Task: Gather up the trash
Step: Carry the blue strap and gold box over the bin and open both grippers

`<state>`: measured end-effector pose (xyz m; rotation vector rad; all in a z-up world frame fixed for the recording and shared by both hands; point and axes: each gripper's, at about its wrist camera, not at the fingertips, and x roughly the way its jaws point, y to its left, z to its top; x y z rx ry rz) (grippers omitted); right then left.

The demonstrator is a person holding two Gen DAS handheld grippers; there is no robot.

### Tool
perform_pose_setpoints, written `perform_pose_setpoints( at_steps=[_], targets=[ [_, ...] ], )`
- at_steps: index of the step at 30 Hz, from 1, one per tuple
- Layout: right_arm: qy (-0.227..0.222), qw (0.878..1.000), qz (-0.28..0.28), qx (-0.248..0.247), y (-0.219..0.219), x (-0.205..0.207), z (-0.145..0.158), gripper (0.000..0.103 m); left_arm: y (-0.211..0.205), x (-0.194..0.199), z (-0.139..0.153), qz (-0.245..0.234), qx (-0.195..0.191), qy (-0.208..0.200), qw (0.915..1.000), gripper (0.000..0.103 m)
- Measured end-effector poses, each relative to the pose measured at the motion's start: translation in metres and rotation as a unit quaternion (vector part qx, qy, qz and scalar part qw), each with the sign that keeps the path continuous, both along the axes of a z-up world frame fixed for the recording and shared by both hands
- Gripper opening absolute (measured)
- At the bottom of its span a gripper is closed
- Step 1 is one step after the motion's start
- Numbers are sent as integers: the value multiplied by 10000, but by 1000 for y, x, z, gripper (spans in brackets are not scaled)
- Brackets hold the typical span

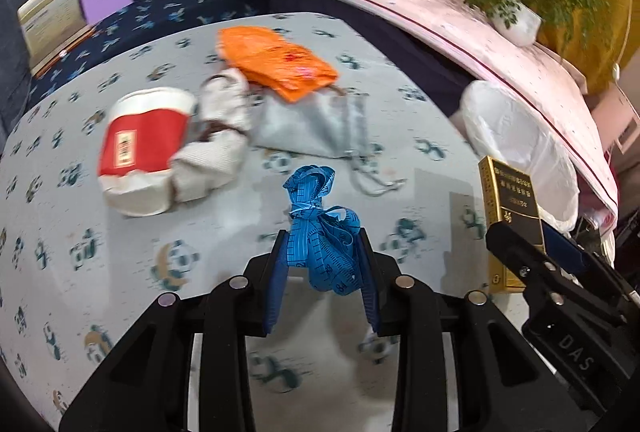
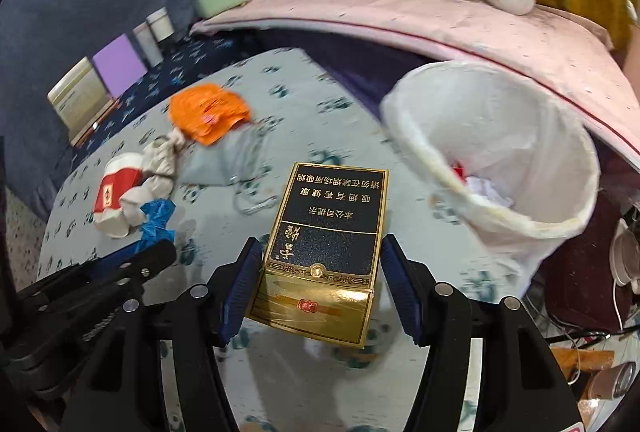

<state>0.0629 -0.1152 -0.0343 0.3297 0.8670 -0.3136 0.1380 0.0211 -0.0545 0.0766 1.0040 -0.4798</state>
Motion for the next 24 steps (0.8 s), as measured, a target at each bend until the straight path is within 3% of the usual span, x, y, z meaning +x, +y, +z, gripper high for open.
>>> perform_pose_setpoints(
  at_steps=[10,24],
  targets=[
    [-185,9980,-603,12,-67,-31,15,59,-77,-16,14,-611,-75,-114,9980,31],
    [-472,9923,-1137,-113,-134,-56,30,59,-152,-22,28,-1136,-68,-281,9931,31]
  ],
)
